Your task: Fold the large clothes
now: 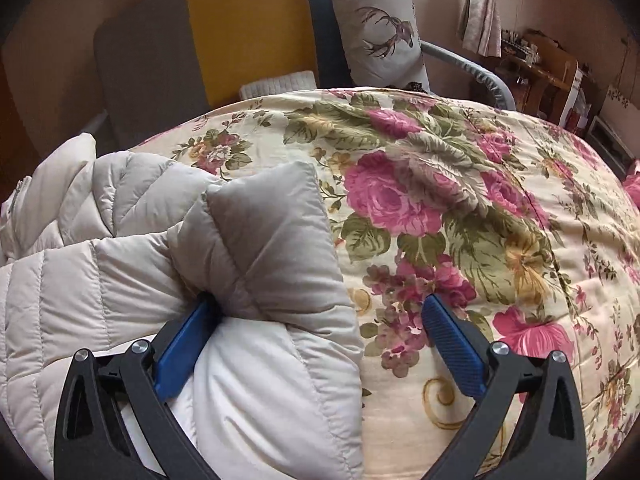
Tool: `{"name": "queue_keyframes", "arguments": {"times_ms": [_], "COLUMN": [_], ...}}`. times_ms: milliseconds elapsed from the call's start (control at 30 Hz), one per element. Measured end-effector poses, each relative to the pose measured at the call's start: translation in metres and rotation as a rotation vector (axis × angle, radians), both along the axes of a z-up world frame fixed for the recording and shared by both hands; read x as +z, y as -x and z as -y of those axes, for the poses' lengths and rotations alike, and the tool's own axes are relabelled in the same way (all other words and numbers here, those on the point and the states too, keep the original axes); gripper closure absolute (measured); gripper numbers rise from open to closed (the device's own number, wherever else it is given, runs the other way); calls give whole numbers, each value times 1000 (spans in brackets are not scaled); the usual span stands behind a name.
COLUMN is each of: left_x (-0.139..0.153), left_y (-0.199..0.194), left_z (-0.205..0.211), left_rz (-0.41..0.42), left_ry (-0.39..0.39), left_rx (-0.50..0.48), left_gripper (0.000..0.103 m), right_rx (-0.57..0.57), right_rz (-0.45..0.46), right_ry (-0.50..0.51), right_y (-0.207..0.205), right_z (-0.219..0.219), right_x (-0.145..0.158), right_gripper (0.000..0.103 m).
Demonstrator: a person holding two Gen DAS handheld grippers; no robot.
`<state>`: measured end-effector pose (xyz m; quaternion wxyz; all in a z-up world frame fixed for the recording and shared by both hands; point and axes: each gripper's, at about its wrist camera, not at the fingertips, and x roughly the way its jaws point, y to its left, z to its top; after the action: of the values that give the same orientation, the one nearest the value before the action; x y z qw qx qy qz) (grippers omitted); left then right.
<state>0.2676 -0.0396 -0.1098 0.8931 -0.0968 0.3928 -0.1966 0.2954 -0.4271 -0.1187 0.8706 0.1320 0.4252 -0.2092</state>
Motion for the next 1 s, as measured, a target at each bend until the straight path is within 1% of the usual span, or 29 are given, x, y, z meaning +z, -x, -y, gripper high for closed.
{"name": "queue_keyframes", "arguments": {"times_ms": [33, 100, 133, 200, 233, 300, 367, 400, 467, 533, 600, 633, 667, 700, 800, 900, 967, 1000], "left_x": [0, 1, 1, 2, 2, 0, 0, 0, 2, 8, 18, 25, 32, 39, 59, 62, 50, 43], "left_y": [0, -1, -2, -3, -3, -3, -3, -3, -2, -3, -3, -2, -2, -3, -14, -36, -57, -64], "left_z": [0, -1, -1, -3, -3, -4, -5, -4, -6, -7, -10, -14, -18, -22, -34, -49, -64, -71], "left_rz": [-1, -3, -5, -5, -6, -7, -6, -6, -10, -28, -56, -59, -53, -41, 18, 36, 9, -6], "left_ry": [4, 9, 12, 18, 20, 22, 19, 17, 21, 17, 21, 33, 35, 23, -53, -152, -203, -215], "left_rx": [0, 0, -1, -1, -2, -3, -4, -4, -4, -4, -5, -3, 2, 12, 47, 107, 161, 177], "left_gripper": [95, 95, 95, 95, 95, 95, 95, 95, 94, 92, 83, 80, 74, 68, 57, 57, 57, 57], "right_rx": [2, -2, -18, -78, -84, -11, 103, 167, 298, 392, 456, 468, 471, 470, 468, 465, 464, 464], "right_rz": [4, 7, 7, 32, 80, 200, 261, 269, 249, 219, 136, 98, 88, 92, 105, 110, 111, 111], "right_ry": [2, -33, -30, 46, 69, 53, 28, 16, 17, 74, 143, 170, 178, 170, 117, 99, 103, 105], "right_y": [1, 4, 7, 22, 32, 49, 50, 44, 27, 13, 0, -3, -5, -5, -5, -6, -6, -6], "right_z": [0, 6, 7, -4, -14, -41, -72, -89, -126, -158, -182, -189, -191, -191, -183, -178, -177, -177], "right_x": [0, 1, 7, 29, 42, 65, 78, 80, 77, 66, 44, 31, 23, 23, 22, 21, 21, 21], "right_gripper": [2, 2, 2, 2, 2, 2, 2, 2, 2, 2, 2, 2, 2, 2, 2, 2, 2, 2]}}
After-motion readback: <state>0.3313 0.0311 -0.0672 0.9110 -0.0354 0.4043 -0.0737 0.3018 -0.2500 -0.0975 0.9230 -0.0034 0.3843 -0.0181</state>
